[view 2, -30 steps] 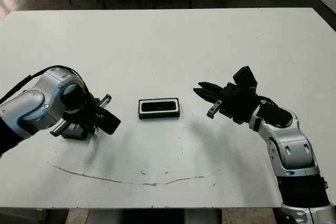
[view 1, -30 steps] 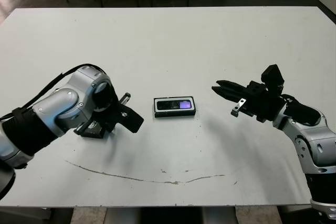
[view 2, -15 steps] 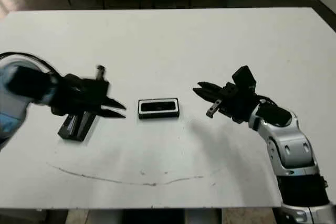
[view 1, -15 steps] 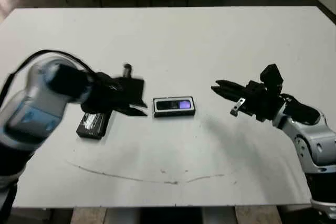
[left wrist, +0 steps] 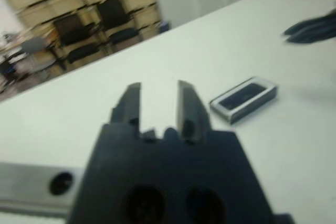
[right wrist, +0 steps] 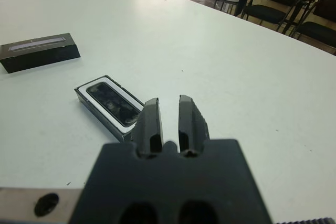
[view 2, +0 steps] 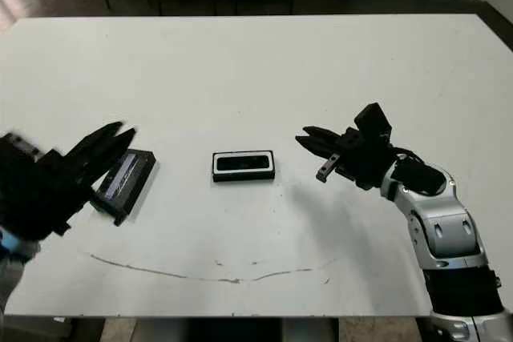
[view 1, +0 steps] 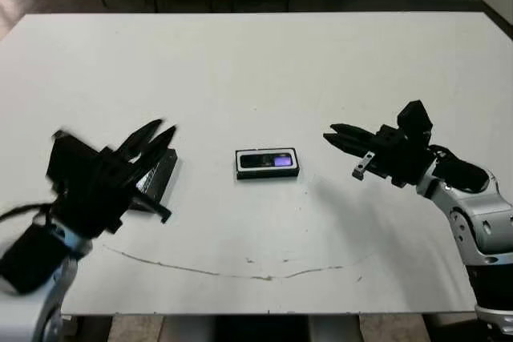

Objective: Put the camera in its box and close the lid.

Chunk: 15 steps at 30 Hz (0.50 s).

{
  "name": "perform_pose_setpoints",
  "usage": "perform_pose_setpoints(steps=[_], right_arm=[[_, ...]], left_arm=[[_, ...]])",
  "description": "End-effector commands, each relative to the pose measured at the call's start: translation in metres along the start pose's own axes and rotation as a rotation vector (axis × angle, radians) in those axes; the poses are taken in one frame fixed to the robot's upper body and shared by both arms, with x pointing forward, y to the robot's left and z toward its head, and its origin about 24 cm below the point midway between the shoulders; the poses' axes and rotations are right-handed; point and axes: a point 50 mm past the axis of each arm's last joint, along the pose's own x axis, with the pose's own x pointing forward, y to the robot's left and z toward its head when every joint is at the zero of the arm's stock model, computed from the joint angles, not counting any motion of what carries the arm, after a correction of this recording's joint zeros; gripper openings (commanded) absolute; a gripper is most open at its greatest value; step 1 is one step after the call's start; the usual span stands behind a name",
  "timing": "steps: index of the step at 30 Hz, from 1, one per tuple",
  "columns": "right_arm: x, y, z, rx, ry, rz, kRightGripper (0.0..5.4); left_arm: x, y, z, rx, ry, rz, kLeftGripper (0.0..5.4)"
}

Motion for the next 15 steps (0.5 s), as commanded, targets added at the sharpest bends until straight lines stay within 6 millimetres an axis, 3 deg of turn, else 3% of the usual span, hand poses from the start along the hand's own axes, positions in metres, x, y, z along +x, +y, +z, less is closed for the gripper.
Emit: perform_pose_setpoints(steps=[1, 15], right_arm=[[0.0, 0.0, -0.005, -0.002, 0.028, 0.01, 0.0], [0.003, 0.006, -0.014, 0.001, 0.024, 0.044, 0.0]], left_arm=[[-0.002, 0.0, -0.011, 0.007, 0.069, 0.03, 1.5], [0.009, 0.012, -0.033, -0.072, 0.258, 0.058, 4.85]])
